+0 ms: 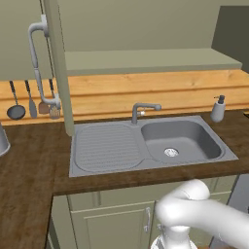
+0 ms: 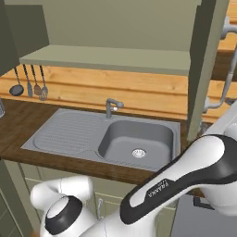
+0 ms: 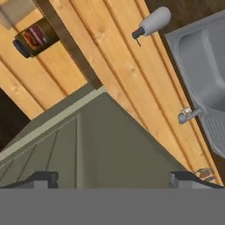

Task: Pick the kettle from the counter and place it on the tray. Then pick the mug from the cabinet and place it on the tray. Then close the cabinet doors.

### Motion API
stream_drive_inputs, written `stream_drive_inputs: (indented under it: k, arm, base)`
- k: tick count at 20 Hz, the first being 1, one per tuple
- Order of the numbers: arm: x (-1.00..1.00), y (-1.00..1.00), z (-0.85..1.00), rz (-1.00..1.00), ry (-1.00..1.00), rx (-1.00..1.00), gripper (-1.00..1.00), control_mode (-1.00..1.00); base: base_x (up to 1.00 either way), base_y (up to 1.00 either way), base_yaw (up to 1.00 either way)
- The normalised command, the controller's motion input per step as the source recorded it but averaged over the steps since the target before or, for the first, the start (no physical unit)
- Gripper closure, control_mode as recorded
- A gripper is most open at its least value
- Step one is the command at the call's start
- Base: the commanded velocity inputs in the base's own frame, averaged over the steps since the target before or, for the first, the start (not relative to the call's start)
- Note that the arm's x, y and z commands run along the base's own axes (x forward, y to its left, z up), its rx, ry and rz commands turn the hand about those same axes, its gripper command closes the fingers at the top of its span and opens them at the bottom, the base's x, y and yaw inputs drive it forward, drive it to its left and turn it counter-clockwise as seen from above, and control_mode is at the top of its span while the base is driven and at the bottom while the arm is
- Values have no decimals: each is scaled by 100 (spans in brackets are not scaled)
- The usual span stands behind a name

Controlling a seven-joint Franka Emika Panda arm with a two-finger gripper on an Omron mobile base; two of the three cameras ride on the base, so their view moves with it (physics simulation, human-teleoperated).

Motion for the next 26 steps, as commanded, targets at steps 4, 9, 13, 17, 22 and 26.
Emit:
stream_drive_inputs:
  k: [4,9,13,17,22,26]
  arm:
    - [27,100,16,-1,12,-9,-100,-100]
    - [47,99,26,-5,7,-6,-100,-100]
    - [54,93,34,-8,11,-5,-100,-100]
    - [55,92,26,-10,10,-5,-100,-100]
    - [53,95,20,-12,10,-7,-100,-100]
    - [61,87,2,-2,3,-5,-100,-100]
  base:
    - [0,0,0]
    - [0,0,0]
    - [0,0,0]
    - [0,0,0]
    - [0,0,0]
    - [0,0,0]
